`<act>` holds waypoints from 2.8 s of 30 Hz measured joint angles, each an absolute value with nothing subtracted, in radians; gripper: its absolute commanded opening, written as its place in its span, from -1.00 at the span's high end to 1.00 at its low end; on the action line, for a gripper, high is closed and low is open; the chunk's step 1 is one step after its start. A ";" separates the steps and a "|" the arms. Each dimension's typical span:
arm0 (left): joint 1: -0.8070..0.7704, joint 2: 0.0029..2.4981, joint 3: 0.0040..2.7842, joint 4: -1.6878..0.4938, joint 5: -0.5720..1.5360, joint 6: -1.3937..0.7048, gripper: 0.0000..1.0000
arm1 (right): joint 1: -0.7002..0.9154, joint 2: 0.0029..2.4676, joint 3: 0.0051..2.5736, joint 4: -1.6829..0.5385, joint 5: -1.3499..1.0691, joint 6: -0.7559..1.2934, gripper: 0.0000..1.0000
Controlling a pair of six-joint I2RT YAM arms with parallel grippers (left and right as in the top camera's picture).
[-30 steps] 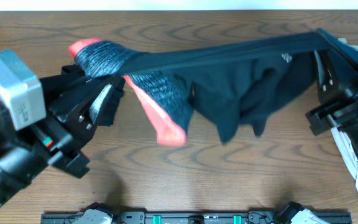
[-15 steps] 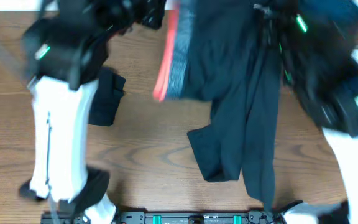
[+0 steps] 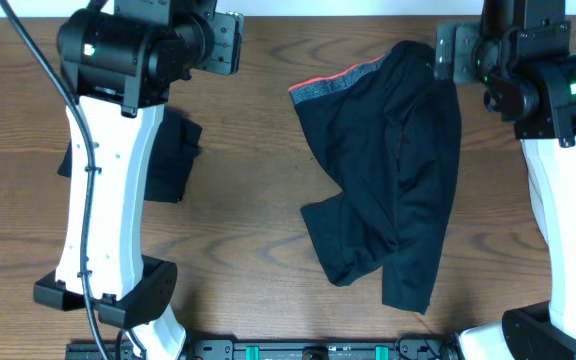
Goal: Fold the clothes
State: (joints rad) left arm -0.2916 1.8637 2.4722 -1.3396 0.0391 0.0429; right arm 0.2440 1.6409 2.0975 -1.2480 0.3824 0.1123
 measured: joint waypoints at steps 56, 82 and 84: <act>-0.137 2.510 2.190 -0.917 -0.102 -0.043 0.88 | 0.185 1.639 1.577 -1.243 0.070 0.267 -0.09; -0.053 2.490 2.190 -0.943 -0.112 -0.101 0.87 | 0.201 1.639 0.899 -0.775 -0.113 0.215 0.62; -0.053 2.490 2.190 -0.942 -0.112 -0.102 0.87 | 0.202 1.639 0.898 -0.770 -0.113 0.220 0.67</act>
